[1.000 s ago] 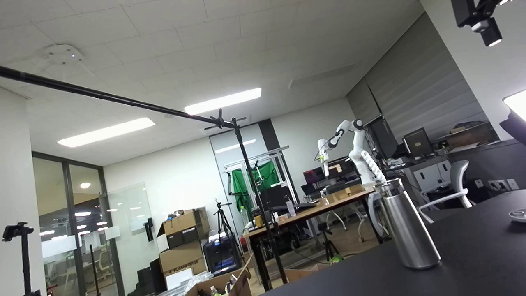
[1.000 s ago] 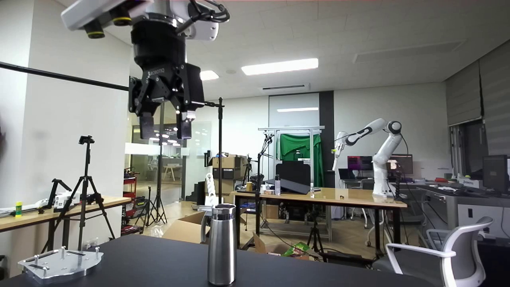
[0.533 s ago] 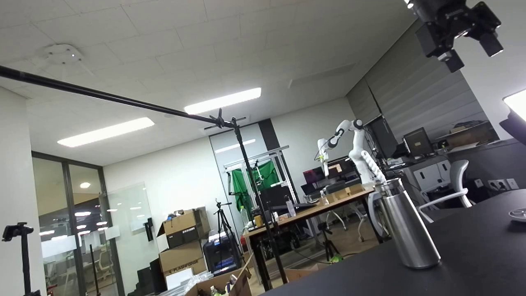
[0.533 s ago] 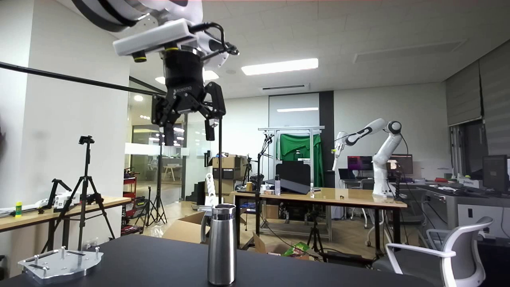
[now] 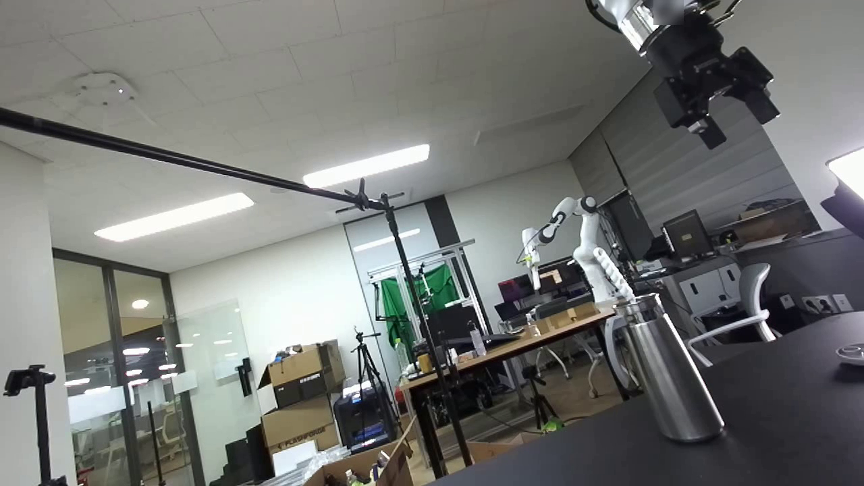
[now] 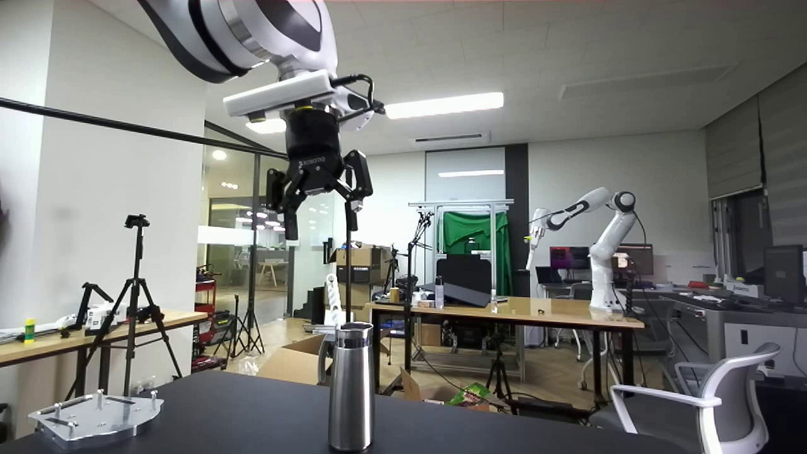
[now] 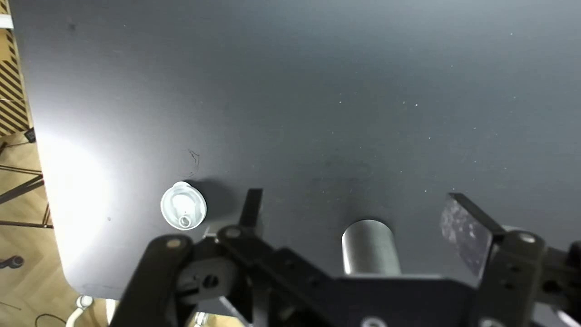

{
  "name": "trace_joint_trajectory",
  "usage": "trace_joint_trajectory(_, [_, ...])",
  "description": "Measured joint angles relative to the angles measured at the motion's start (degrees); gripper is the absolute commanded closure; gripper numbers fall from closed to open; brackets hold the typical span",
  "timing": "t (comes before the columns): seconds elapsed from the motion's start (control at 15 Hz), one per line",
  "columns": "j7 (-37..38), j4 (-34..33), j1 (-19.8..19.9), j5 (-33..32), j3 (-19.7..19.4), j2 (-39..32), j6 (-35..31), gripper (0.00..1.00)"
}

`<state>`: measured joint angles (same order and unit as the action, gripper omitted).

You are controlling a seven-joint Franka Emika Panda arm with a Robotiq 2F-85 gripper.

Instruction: Use the brush to scrub inside the thermos

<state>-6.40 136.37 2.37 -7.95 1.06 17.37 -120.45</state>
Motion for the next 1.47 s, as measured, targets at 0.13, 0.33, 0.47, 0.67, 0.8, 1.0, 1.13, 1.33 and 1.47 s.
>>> trace_joint_trajectory(0.13, [0.00, -0.02, 0.00, 0.00, 0.00, 0.10, 0.05, 0.00])
trace_joint_trajectory(0.33, [-0.93, -0.09, -0.13, -0.49, 0.00, -0.42, 0.02, 0.00])
trace_joint_trajectory(0.47, [-1.12, -1.20, -0.31, -2.85, 0.13, -2.72, 0.02, 0.00])
trace_joint_trajectory(0.67, [-1.15, -6.05, -0.82, -5.66, 0.69, -9.24, -0.03, 0.00])
trace_joint_trajectory(0.8, [-1.15, -10.41, -1.55, -7.04, 1.11, -14.05, -0.17, 0.00])
trace_joint_trajectory(1.0, [-1.89, -17.45, -3.16, -7.96, 1.80, -20.64, -0.26, 0.00])
trace_joint_trajectory(1.13, [-6.49, -21.71, -4.21, -7.48, 2.47, -24.01, -0.27, 0.00])
trace_joint_trajectory(1.33, [-16.48, -26.64, -5.07, -5.43, 3.76, -27.31, 0.49, 0.00])
trace_joint_trajectory(1.47, [-23.74, -29.05, -5.09, -3.48, 4.52, -28.58, 1.84, 0.00])
